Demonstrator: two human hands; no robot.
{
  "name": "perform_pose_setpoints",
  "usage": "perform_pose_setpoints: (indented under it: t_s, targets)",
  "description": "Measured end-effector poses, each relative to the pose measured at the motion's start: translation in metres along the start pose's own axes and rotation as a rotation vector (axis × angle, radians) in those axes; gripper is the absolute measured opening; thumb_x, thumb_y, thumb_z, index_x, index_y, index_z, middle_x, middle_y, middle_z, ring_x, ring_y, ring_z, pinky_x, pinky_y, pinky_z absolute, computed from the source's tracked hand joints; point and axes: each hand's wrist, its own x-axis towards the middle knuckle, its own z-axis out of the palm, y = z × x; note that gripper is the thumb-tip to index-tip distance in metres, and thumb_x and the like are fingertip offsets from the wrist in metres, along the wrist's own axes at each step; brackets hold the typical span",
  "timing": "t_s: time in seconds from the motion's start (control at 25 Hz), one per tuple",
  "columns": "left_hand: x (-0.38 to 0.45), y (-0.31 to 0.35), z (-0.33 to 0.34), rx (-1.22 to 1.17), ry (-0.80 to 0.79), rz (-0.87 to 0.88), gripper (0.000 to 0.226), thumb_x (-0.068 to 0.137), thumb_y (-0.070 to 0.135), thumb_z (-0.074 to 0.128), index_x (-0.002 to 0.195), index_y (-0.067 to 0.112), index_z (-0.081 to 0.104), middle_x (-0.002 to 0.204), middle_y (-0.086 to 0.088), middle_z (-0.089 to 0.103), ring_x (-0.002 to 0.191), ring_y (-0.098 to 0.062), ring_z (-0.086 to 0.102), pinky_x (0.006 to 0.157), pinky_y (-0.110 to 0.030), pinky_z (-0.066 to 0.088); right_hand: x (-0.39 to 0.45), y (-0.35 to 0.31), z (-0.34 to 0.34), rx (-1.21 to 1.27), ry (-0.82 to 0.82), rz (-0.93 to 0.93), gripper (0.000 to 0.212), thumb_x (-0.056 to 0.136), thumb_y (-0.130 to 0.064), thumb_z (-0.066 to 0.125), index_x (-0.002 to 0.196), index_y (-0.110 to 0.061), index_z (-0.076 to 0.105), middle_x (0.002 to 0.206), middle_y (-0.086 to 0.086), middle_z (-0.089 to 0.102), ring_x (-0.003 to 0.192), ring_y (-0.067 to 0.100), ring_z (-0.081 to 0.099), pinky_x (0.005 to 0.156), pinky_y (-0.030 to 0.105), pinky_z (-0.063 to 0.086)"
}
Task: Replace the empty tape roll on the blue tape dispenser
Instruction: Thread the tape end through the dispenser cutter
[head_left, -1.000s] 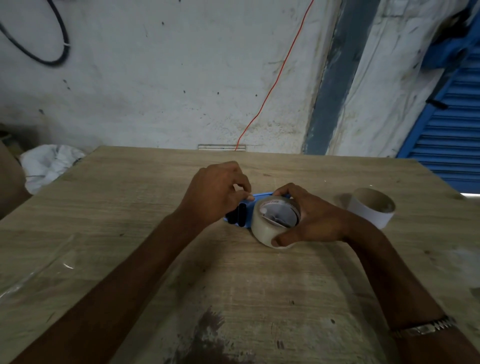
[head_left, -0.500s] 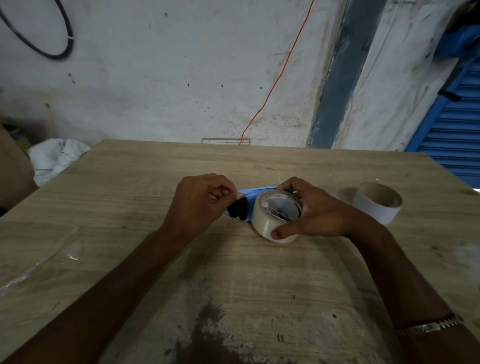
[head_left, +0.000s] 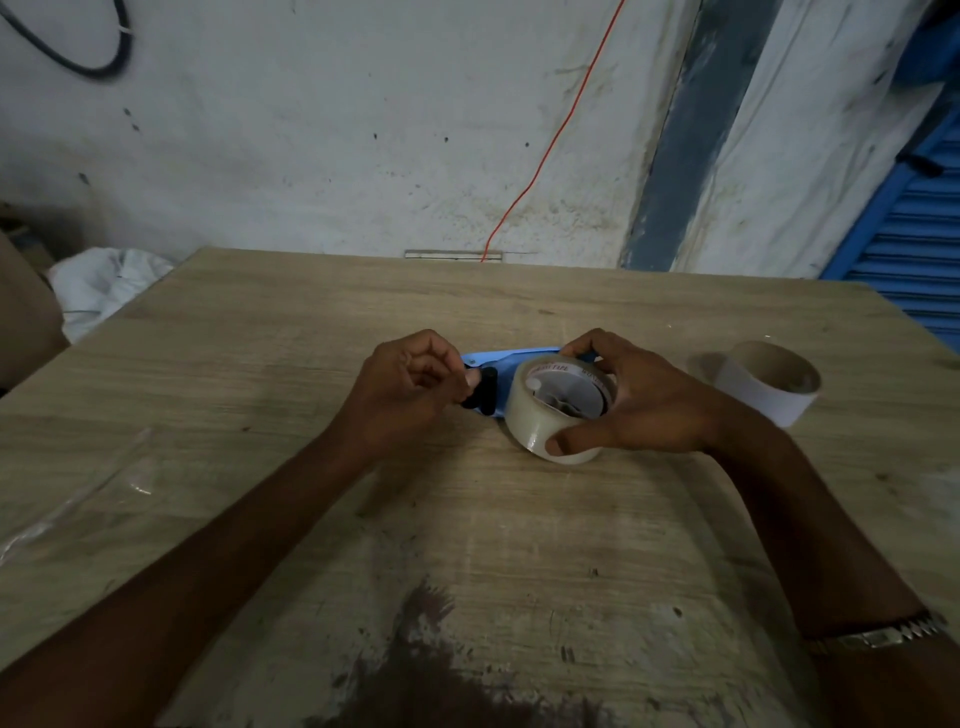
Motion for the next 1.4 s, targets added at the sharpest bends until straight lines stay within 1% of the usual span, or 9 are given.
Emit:
perform_pose_setpoints:
  t_s: [0.16,0.44,0.64,0.72,0.8,0.88,1.12,1.28,1.4]
  targets:
    - [-0.008,-0.007,0.002,0.239,0.007,0.080,0.014,0.081,0.017,0.084,0.080,0.015,0.071,0.081,0.003,0.078,0.077,-0.008,0.075,0.077,-0.024,0.061,0.002,0.000,0.001,-0.023,-0.009,-0.017,0.090,0.060,-0.045,0.099,0.134,-0.037,0.050,0.126,-0.017,0.060,0.110,0.004,0.063,0.092,0.029,0.057]
    - [-0.008,-0.010,0.000,0.238,0.073,0.118,0.016,0.082,0.016,0.084,0.081,0.014,0.068,0.096,0.002,0.072,0.091,-0.002,0.069,0.077,-0.009,0.053,0.004,0.005,0.001,-0.014,-0.020,-0.036,0.090,0.060,-0.044,0.100,0.135,-0.041,0.049,0.130,-0.019,0.057,0.113,0.000,0.061,0.088,0.021,0.052]
    - [-0.003,-0.013,-0.007,0.141,0.020,0.070,0.016,0.080,0.014,0.086,0.080,0.011,0.070,0.084,-0.001,0.082,0.080,-0.011,0.080,0.081,-0.035,0.064,0.003,0.020,-0.007,0.084,-0.032,-0.050,0.099,0.065,-0.027,0.101,0.143,-0.041,0.042,0.142,-0.021,0.050,0.135,0.005,0.053,0.095,0.019,0.052]
    - [-0.001,-0.015,-0.007,0.092,0.002,0.042,0.018,0.079,0.012,0.086,0.078,0.012,0.069,0.084,-0.003,0.082,0.080,-0.015,0.080,0.083,-0.045,0.063,0.003,0.023,-0.010,0.150,-0.095,-0.030,0.113,0.067,-0.019,0.100,0.153,-0.040,0.029,0.143,-0.025,0.044,0.140,0.004,0.049,0.096,0.015,0.052]
    - [0.000,-0.017,-0.006,0.074,-0.006,0.037,0.021,0.079,0.013,0.086,0.074,0.018,0.066,0.085,-0.002,0.082,0.082,-0.019,0.081,0.084,-0.052,0.062,0.005,0.022,-0.005,0.077,-0.143,-0.006,0.136,0.061,-0.033,0.102,0.162,-0.042,0.011,0.153,-0.022,0.031,0.142,0.003,0.039,0.108,0.019,0.044]
    - [0.002,-0.021,-0.006,0.056,-0.025,0.043,0.022,0.079,0.012,0.085,0.074,0.020,0.065,0.087,-0.002,0.081,0.084,-0.020,0.080,0.086,-0.053,0.062,0.009,0.018,0.004,-0.052,-0.122,-0.008,0.147,0.054,-0.050,0.101,0.164,-0.042,0.005,0.160,-0.020,0.017,0.144,0.005,0.028,0.118,0.030,0.037]
    - [0.006,-0.020,-0.009,-0.078,-0.106,-0.007,0.017,0.084,-0.004,0.079,0.081,-0.003,0.062,0.091,-0.004,0.082,0.087,-0.017,0.080,0.082,-0.029,0.061,0.010,0.018,0.004,-0.024,0.000,-0.078,0.126,0.048,-0.050,0.104,0.153,-0.037,0.037,0.147,-0.018,0.045,0.131,0.003,0.052,0.113,0.034,0.050]
    - [0.012,-0.017,-0.019,-0.110,-0.233,-0.059,0.025,0.086,-0.006,0.076,0.077,0.009,0.058,0.090,-0.004,0.082,0.084,-0.011,0.078,0.075,-0.021,0.057,0.007,0.020,-0.001,-0.002,0.009,-0.114,0.110,0.047,-0.046,0.106,0.141,-0.041,0.049,0.138,-0.021,0.055,0.124,-0.001,0.058,0.108,0.033,0.053]
    - [0.014,-0.015,-0.026,-0.106,-0.323,-0.063,0.027,0.088,-0.005,0.075,0.077,0.013,0.057,0.101,-0.020,0.080,0.089,-0.015,0.076,0.080,-0.025,0.057,0.005,0.020,-0.004,0.000,0.003,-0.134,0.105,0.048,-0.043,0.106,0.137,-0.047,0.050,0.135,-0.022,0.056,0.124,-0.001,0.058,0.108,0.030,0.052]
